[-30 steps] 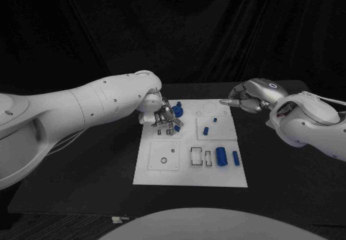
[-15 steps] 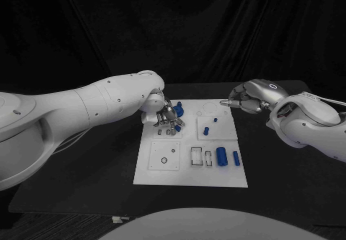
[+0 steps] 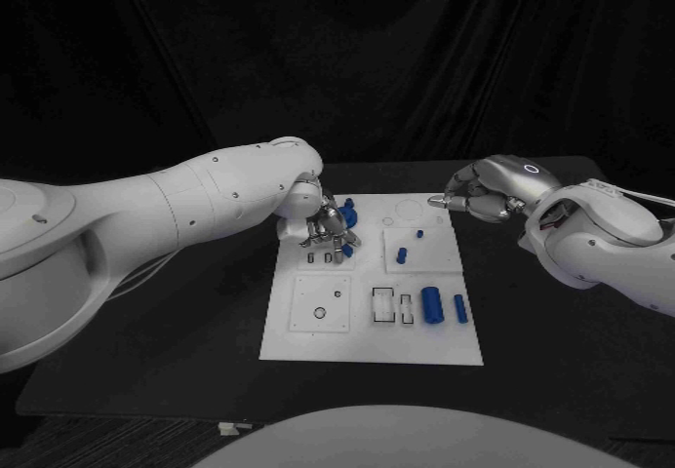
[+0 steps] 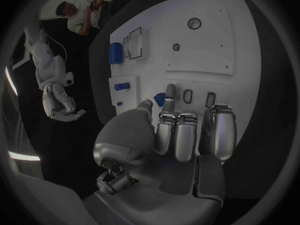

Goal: Assemble the parts on the task board

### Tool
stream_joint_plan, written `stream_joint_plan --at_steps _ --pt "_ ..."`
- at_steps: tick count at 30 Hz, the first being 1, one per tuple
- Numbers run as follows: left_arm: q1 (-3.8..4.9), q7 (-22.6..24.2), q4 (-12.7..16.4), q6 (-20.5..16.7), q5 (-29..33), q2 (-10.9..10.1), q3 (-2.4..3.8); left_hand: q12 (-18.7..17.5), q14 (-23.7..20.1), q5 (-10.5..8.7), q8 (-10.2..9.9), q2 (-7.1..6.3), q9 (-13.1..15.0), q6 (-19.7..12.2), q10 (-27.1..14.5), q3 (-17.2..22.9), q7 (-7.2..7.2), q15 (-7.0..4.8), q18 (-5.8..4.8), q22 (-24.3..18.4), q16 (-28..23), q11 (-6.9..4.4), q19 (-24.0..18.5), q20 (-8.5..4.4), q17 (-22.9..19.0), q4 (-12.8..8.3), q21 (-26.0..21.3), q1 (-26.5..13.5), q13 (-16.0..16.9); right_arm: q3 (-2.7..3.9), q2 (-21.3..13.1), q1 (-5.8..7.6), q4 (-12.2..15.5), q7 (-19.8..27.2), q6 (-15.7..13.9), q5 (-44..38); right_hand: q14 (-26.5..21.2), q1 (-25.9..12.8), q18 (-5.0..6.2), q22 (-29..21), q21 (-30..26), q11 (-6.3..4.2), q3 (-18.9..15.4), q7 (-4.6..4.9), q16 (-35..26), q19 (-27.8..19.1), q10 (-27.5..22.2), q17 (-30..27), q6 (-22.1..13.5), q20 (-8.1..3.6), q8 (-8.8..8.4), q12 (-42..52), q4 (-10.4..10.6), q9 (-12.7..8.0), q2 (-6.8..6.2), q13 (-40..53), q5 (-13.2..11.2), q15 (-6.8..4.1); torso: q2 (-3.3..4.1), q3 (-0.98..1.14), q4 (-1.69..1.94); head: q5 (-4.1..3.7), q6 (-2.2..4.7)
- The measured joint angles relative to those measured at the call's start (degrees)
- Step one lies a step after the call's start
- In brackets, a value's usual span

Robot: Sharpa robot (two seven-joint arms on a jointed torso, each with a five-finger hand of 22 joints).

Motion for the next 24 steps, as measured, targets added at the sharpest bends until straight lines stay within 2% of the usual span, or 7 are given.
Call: stream_joint_plan --at_steps 5,12,24 --pt "-0.01 0.0 -0.2 0.2 0.0 0.1 0.00 0.0 -0.1 0.13 0.0 -0.59 0.5 0.0 -0.2 1.9 0.00 -0.32 0.00 0.0 0.0 -0.20 0.0 0.00 0.0 -1.0 -0.2 0.6 0.0 0.00 0.0 -0.01 0.1 -0.1 0.1 0.0 0.0 0.0 0.00 0.0 0.0 0.00 0.0 0.00 0.0 0.0 0.0 0.0 0.0 0.00 0.00 0.0 0.0 0.1 0.00 0.0 0.0 0.00 -0.02 0.00 0.00 -0.03 0.00" --pt "-0.09 0.0 -0.4 0.3 0.0 0.1 0.01 0.0 0.0 1.46 0.0 -0.73 1.1 0.0 0.0 5.1 0.00 -0.42 0.00 0.0 0.0 -0.40 -0.2 -0.21 0.0 -2.5 -0.4 1.6 0.0 0.00 0.0 -0.04 0.1 -0.3 0.4 0.0 0.0 0.2 0.00 0.0 0.0 0.00 0.0 0.00 0.0 0.0 0.0 0.0 0.0 0.00 0.00 0.0 0.0 0.1 0.23 0.0 0.0 0.00 -0.01 0.00 0.01 -0.12 0.00" --pt "-0.11 0.0 -0.5 0.3 0.0 0.2 0.02 0.0 0.0 2.86 -0.3 -1.22 1.7 -0.5 0.0 8.9 0.02 -0.41 -0.01 0.0 0.0 -0.40 -0.2 -0.21 0.0 -3.1 -1.0 1.6 0.0 0.00 0.0 -0.13 0.1 -0.7 0.8 0.0 0.0 0.5 0.00 0.0 -0.2 0.00 0.0 0.00 0.0 0.0 0.0 0.0 0.0 0.00 0.22 0.0 0.0 0.1 0.46 0.0 0.3 0.00 0.01 0.00 0.01 -0.16 0.00"
